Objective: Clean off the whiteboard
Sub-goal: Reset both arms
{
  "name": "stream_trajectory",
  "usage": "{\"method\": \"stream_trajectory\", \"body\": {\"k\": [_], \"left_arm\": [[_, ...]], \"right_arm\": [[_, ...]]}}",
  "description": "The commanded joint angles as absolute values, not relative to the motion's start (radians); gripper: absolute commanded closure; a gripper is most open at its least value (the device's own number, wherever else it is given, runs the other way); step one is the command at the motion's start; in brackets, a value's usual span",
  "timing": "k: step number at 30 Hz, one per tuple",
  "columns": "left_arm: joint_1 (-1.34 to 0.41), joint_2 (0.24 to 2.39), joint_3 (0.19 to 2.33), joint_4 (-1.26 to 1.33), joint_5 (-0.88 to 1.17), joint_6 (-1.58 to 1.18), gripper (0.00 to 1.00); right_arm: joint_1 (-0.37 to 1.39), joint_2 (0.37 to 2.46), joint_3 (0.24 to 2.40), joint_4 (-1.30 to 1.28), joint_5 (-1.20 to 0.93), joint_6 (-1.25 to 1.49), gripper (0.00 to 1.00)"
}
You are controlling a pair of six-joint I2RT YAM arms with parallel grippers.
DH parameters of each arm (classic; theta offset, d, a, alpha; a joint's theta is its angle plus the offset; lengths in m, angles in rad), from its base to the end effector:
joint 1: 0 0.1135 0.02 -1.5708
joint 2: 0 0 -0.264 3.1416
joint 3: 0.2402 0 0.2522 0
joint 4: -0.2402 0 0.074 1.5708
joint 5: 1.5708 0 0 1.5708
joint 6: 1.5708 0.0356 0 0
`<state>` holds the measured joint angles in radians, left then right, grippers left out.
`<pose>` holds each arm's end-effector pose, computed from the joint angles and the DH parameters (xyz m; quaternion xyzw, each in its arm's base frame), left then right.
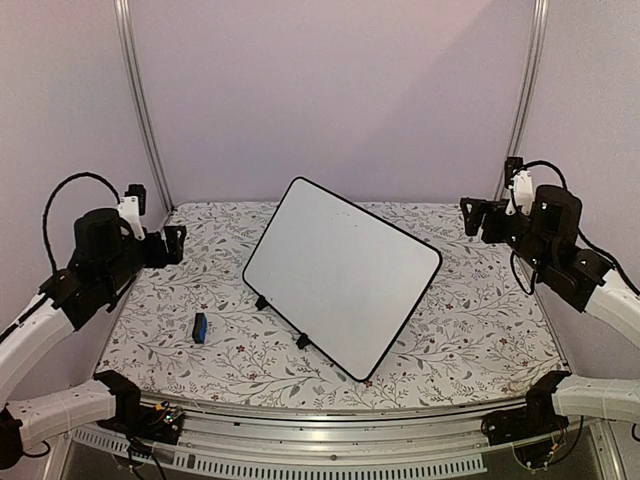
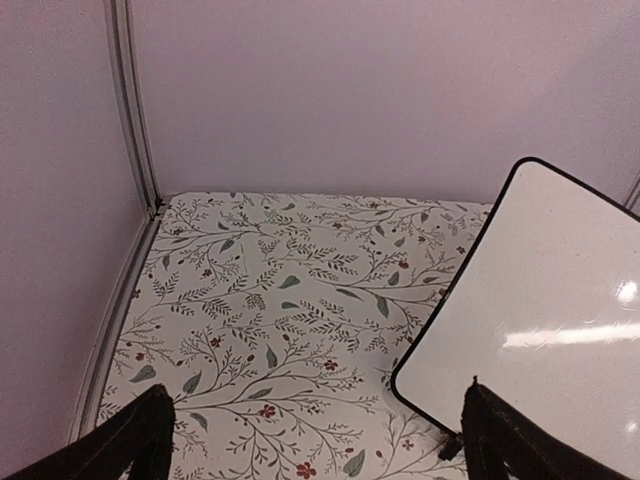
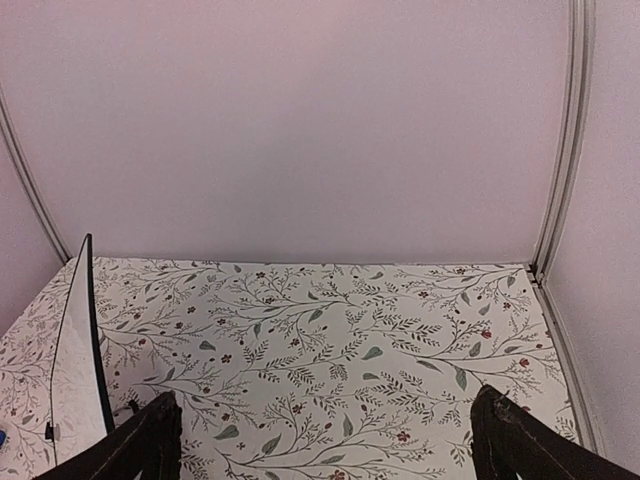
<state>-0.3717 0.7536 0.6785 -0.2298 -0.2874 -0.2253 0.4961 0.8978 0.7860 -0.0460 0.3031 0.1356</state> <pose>0.1708 -0.0558 0.3031 -0.0261 0.8020 -0.0618 0.5935 0.1917 0.0917 0.3353 -0.0384 0.7573 0.0902 0.6457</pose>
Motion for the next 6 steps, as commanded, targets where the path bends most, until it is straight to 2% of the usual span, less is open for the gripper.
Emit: {"method": "stream_trajectory", "body": {"k": [1,6], "left_arm": [[-0.361,0.752,0.667,-0.223,-0.262,-0.201,0.00],[-0.362,0.725,0.650,-0.214,-0.246,-0.195,0.00]], "right_arm": [[0.495,0.930,0.836,-0.094,0.353,0.182,0.01],[0.495,0.928,0.832,-0.095,0.384,0.175,0.01]]}}
